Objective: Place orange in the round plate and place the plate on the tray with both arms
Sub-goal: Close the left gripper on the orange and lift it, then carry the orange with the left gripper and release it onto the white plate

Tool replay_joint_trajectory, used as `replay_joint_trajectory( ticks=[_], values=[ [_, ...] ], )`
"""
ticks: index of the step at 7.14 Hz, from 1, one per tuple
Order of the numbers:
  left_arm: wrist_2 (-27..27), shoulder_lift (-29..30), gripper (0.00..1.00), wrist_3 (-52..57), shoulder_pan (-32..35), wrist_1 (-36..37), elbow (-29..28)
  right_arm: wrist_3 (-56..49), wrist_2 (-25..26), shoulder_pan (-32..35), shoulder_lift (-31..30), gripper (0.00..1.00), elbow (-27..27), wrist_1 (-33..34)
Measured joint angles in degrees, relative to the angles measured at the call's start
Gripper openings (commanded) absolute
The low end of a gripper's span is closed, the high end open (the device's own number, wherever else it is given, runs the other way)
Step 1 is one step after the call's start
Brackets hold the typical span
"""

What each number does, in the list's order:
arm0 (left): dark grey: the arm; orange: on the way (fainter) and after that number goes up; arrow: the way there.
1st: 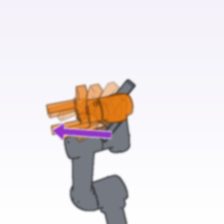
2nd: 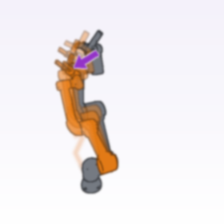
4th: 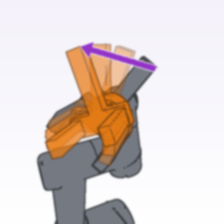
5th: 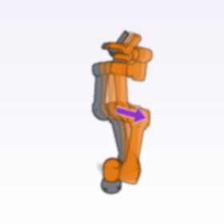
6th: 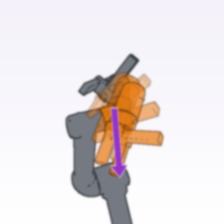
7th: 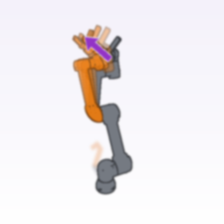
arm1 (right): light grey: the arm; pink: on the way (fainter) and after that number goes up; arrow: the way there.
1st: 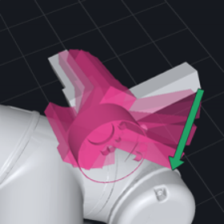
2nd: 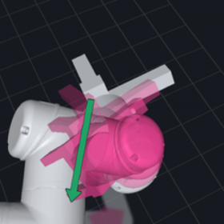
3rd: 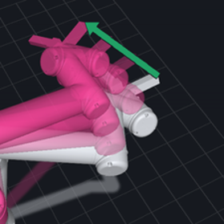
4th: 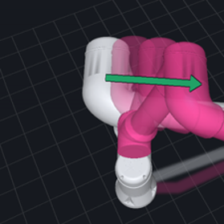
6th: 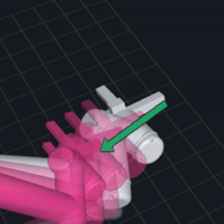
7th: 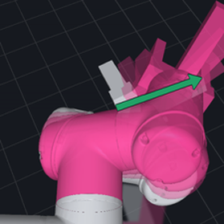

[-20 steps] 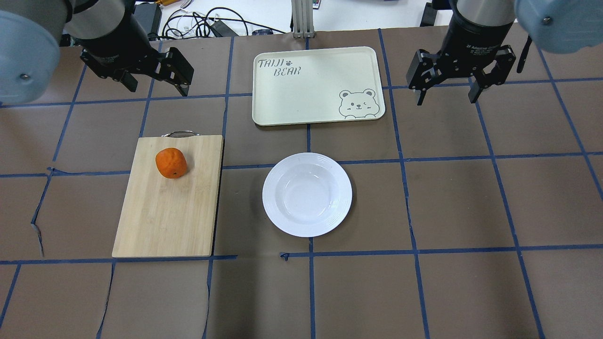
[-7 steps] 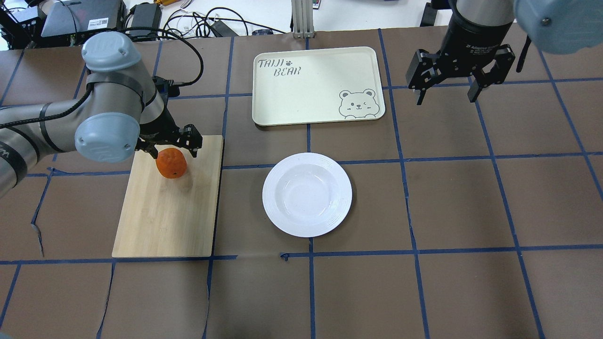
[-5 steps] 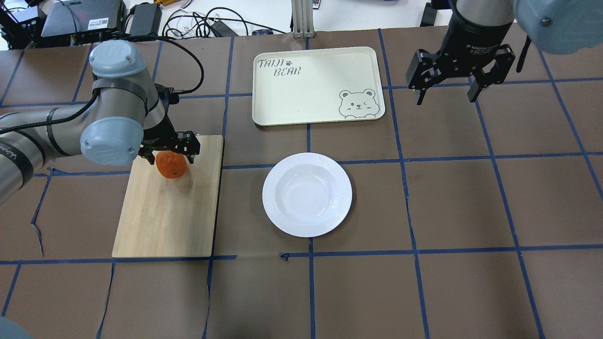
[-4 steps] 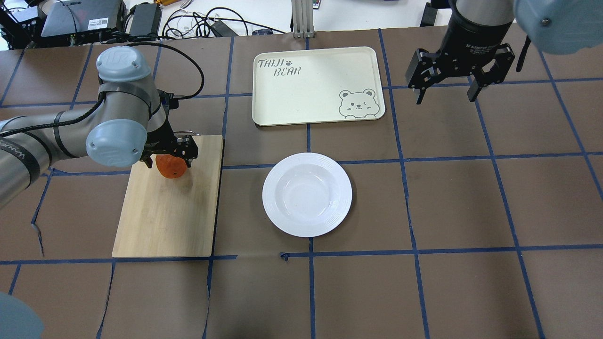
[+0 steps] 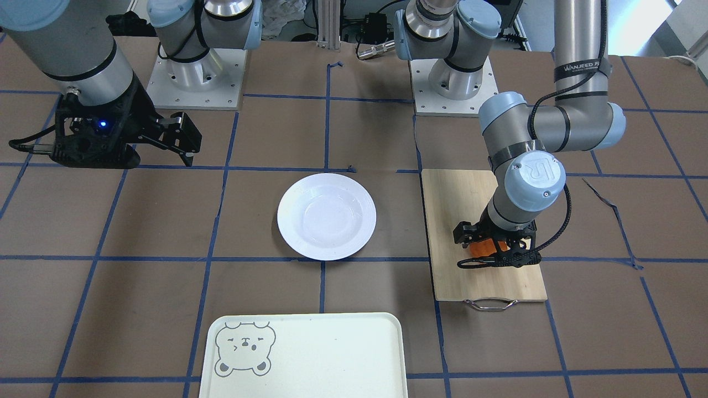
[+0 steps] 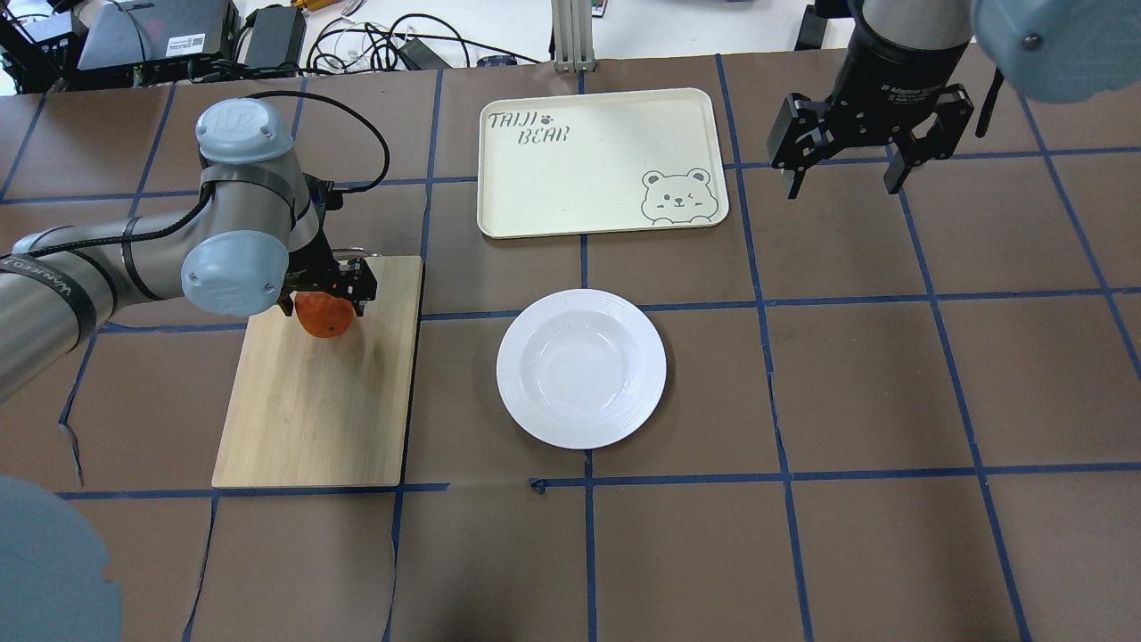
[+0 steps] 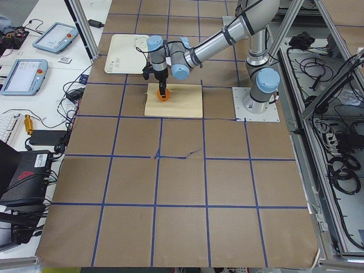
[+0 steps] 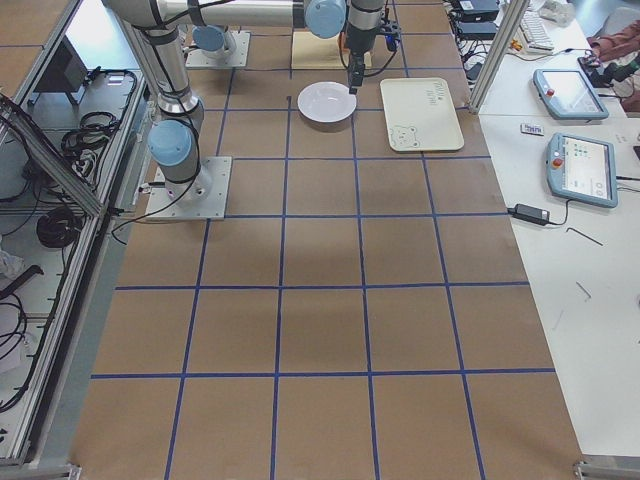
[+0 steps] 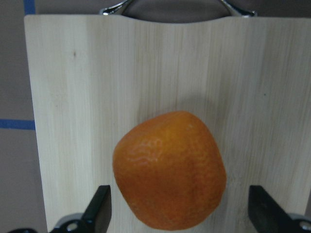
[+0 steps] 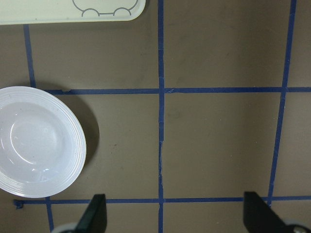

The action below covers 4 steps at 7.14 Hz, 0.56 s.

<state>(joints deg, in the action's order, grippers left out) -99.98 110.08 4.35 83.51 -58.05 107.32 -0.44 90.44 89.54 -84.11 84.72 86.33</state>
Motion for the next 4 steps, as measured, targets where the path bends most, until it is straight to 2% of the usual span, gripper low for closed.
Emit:
replay_joint_trajectory(
  ticks=[1,2,4],
  values=[
    [0.1,0.3,0.13,0.3,0.0,1.3,0.0,0.0,0.0,0.0,0.0,1.0,0.0,-0.1],
    [0.0,0.4,0.07,0.7,0.0,2.1,0.0,0.0,0.0,-0.1,0.0,1.0,0.0,-0.3],
    [1.0,-1.0,0.07,1.3,0.5,2.5,-0.6,-0.2,0.0,-0.2,0.1,1.0,0.0,-0.2]
  ],
)
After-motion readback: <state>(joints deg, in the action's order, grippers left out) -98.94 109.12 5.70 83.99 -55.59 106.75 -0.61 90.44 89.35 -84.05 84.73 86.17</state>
